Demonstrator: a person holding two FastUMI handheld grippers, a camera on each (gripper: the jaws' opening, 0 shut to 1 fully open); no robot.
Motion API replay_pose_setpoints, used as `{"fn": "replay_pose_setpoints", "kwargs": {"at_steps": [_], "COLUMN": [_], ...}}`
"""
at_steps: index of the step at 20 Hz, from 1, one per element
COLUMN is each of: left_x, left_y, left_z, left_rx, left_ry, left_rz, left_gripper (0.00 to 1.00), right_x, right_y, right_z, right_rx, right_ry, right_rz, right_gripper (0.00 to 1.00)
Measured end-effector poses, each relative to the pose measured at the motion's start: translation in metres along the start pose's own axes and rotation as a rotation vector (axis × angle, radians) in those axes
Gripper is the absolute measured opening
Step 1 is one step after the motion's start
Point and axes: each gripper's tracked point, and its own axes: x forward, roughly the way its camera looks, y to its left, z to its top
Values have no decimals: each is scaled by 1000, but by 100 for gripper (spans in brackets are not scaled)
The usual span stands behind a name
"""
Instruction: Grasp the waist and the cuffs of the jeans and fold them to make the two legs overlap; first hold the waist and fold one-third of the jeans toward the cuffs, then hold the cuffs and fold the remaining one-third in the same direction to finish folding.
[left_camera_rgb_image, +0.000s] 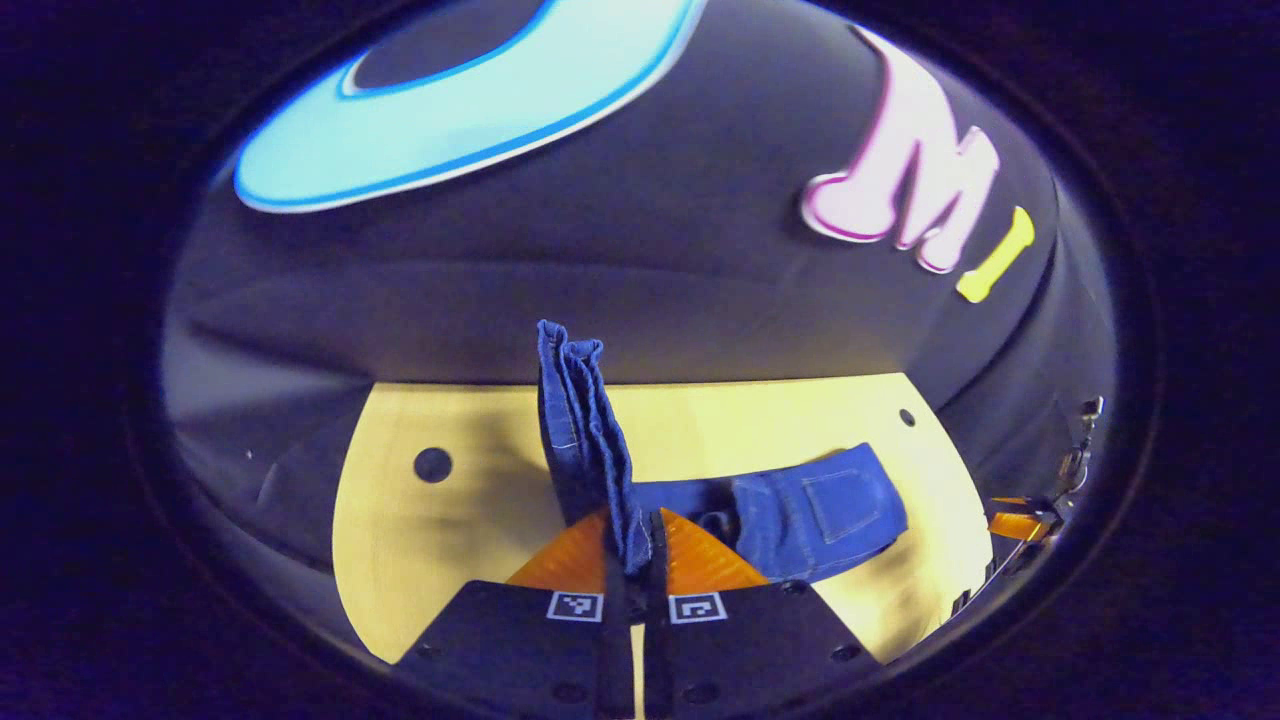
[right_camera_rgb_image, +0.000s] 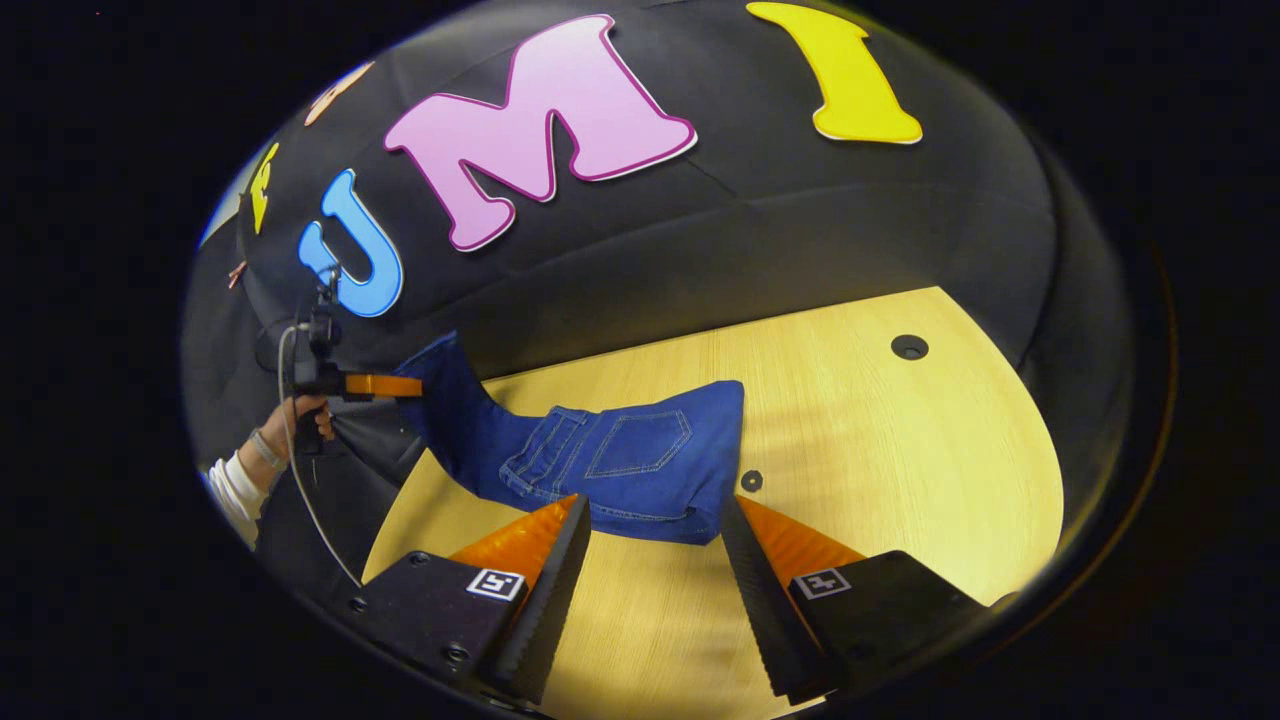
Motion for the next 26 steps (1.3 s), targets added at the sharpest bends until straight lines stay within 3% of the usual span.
{"fn": "replay_pose_setpoints", "kwargs": {"at_steps": [3, 5, 7, 11, 13, 15, 18, 19, 21, 26], "left_x": [11, 60, 107, 159, 167, 171, 150, 132, 87, -49], "left_y": [-87, -147, -178, -180, -187, -198, -212, -216, -227, -248], "left_z": [18, -20, -72, -137, -143, -145, -124, -117, -95, -63], "left_rx": [65, 78, 112, 154, 137, 141, 195, 216, 244, 229], "left_ry": [-52, 10, 106, 241, 216, 190, 56, 1, -111, -353], "left_rz": [-106, -169, -179, -101, -88, -70, -16, 0, 13, 59], "left_gripper": [10, 9, 10, 11, 22, 53, 95, 100, 96, 98], "right_x": [-11, -18, -25, -34, -35, -36, -39, -43, -53, -124], "right_y": [4, 0, -5, -27, -38, -45, -40, -42, -40, 0], "right_z": [8, 16, 26, 33, 32, 31, 40, 43, 51, 89], "right_rx": [-9, -12, -5, -62, -109, -173, -260, -294, -331, -389], "right_ry": [-25, -40, -58, -54, -39, -38, -96, -116, -161, -393], "right_rz": [2, -5, -10, -23, -26, -30, -3, -11, -36, -105], "right_gripper": [82, 82, 82, 82, 81, 81, 82, 82, 83, 88]}}
